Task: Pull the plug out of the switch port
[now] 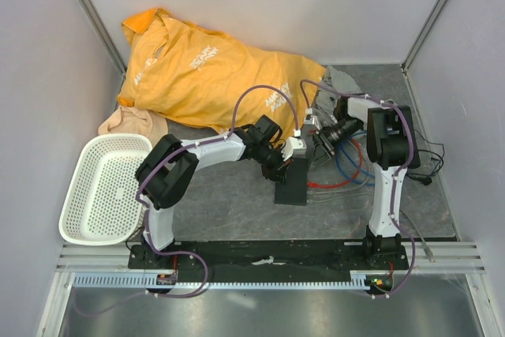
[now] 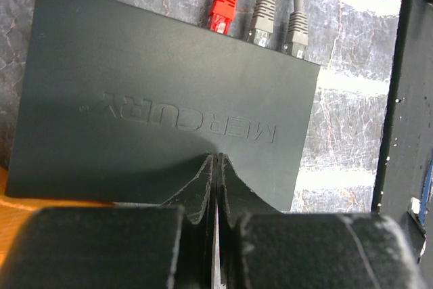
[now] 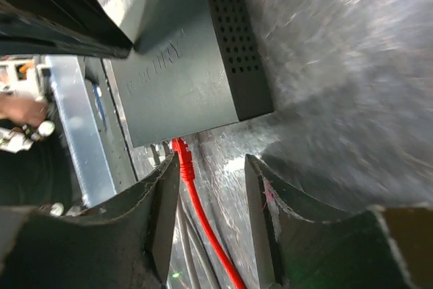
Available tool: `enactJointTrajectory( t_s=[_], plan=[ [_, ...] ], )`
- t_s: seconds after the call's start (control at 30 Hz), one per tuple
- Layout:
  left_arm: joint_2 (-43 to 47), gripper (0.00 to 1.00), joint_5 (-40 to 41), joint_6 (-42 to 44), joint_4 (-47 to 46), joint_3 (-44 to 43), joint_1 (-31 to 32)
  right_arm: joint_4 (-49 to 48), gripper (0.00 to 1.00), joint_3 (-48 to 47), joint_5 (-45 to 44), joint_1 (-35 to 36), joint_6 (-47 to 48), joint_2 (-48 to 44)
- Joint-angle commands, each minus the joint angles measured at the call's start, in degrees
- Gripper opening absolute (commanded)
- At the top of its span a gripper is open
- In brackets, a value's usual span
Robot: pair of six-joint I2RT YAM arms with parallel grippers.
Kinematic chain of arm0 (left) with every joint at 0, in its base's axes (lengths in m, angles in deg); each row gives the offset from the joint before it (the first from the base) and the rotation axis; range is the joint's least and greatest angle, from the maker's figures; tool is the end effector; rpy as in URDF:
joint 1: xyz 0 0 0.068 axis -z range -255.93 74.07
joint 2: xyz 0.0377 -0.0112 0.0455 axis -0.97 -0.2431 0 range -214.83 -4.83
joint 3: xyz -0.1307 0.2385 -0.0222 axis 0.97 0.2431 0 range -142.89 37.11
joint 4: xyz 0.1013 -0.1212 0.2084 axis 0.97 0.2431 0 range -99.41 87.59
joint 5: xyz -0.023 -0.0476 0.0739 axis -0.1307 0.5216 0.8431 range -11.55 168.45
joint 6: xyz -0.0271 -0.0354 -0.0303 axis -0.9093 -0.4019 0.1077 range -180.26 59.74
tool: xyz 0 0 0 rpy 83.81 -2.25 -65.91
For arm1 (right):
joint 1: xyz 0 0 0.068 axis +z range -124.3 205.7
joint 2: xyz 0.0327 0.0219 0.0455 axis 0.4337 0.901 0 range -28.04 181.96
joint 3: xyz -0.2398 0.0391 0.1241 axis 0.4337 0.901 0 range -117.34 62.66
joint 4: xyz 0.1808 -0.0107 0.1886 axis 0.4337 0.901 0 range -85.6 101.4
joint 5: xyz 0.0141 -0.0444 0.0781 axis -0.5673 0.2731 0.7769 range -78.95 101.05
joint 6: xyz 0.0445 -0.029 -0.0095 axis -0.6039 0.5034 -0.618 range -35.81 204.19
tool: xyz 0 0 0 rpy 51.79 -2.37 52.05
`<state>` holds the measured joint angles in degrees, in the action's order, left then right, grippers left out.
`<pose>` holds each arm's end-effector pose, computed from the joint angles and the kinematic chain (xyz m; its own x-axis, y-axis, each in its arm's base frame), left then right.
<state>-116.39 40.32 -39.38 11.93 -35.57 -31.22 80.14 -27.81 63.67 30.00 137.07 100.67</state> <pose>0.2660 -0.2944 0.1635 -0.3014 0.6929 -0.6551 0.9405 0.1031 -0.3236 0.3726 0.0564 0.1276 -0.7703 -0.5433 -0.3338 -0.5597 0.3253 0.7622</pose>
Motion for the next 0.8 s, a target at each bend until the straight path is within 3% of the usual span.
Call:
enactJointTrajectory(
  t_s=[0.0, 0.37, 0.77],
  plan=[
    [-0.58, 0.02, 7.72, 3.46, 5.46, 2.55, -0.24, 7.84, 0.50, 2.93, 0.03, 1.42, 4.77, 1.64],
    [-1.11, 0.02, 7.10, 3.46, 5.46, 2.37, 0.03, 6.96, 0.48, 9.44, 0.99, 4.67, 5.92, 2.95],
    [-1.63, 0.02, 6.75, 3.20, 5.29, 2.20, 0.11, 1.08, 0.41, 7.86, 1.52, 5.02, -1.81, 4.54]
  ],
)
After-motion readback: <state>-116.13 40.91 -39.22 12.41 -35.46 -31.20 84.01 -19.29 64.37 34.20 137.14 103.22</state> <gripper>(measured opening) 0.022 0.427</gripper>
